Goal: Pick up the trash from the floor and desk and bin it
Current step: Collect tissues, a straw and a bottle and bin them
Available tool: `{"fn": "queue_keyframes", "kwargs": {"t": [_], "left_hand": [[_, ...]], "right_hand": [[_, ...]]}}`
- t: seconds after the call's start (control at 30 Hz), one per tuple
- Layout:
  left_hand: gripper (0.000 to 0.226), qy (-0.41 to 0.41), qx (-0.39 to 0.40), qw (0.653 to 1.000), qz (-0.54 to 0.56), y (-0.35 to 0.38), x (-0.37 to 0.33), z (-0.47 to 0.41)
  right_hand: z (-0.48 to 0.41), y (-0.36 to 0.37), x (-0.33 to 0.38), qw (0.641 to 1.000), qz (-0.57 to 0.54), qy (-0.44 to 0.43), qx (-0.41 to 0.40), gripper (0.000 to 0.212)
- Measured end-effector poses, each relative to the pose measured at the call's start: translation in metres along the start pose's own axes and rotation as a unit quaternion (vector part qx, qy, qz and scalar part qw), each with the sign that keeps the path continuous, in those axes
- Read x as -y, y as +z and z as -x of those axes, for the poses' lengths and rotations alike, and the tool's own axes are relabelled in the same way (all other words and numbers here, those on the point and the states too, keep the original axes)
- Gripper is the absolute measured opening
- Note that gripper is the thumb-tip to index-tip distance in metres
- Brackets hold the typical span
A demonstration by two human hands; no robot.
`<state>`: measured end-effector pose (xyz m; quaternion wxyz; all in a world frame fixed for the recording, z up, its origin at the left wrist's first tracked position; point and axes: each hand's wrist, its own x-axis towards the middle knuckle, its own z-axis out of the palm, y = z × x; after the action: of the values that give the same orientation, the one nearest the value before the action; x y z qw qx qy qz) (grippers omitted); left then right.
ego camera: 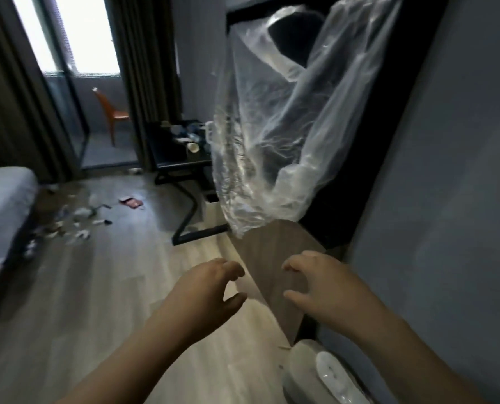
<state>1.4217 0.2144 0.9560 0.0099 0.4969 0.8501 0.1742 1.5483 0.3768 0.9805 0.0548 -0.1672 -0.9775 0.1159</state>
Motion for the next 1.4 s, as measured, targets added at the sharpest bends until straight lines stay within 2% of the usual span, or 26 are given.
{"fn": "queue_keyframes", "kwargs": {"t": [0.13, 0.33, 0.53, 0.8, 1.07, 1.4], "left_hand": [[0.037, -0.069, -0.013, 0.998, 0.0, -0.026, 0.09, 0.022], [0.036, -0.147, -0.025, 0.989, 0.004, -0.041, 0.181, 0.032], [0.035, -0.207, -0.046, 0.977, -0.025, -0.054, 0.249, 0.0], [0.036, -0.286, -0.06, 0.955, -0.047, -0.069, 0.318, -0.071], [0.034, -0.332, -0.059, 0.941, -0.025, -0.073, 0.405, -0.12], [0.034, -0.362, -0.056, 0.93, -0.015, -0.104, 0.589, -0.151]], "right_hand": [[-0.067, 0.028, 0.069, 0.999, -0.01, -0.049, 0.017, 0.041], [-0.15, 0.063, 0.129, 0.991, 0.001, -0.12, 0.056, 0.041], [-0.247, 0.08, 0.161, 0.979, -0.019, -0.192, 0.062, 0.042], [-0.377, 0.084, 0.169, 0.964, -0.021, -0.254, 0.079, 0.044], [-0.488, 0.111, 0.201, 0.95, -0.013, -0.288, 0.121, 0.043], [-0.636, 0.167, 0.305, 0.947, 0.0, -0.284, 0.15, 0.042]]}}
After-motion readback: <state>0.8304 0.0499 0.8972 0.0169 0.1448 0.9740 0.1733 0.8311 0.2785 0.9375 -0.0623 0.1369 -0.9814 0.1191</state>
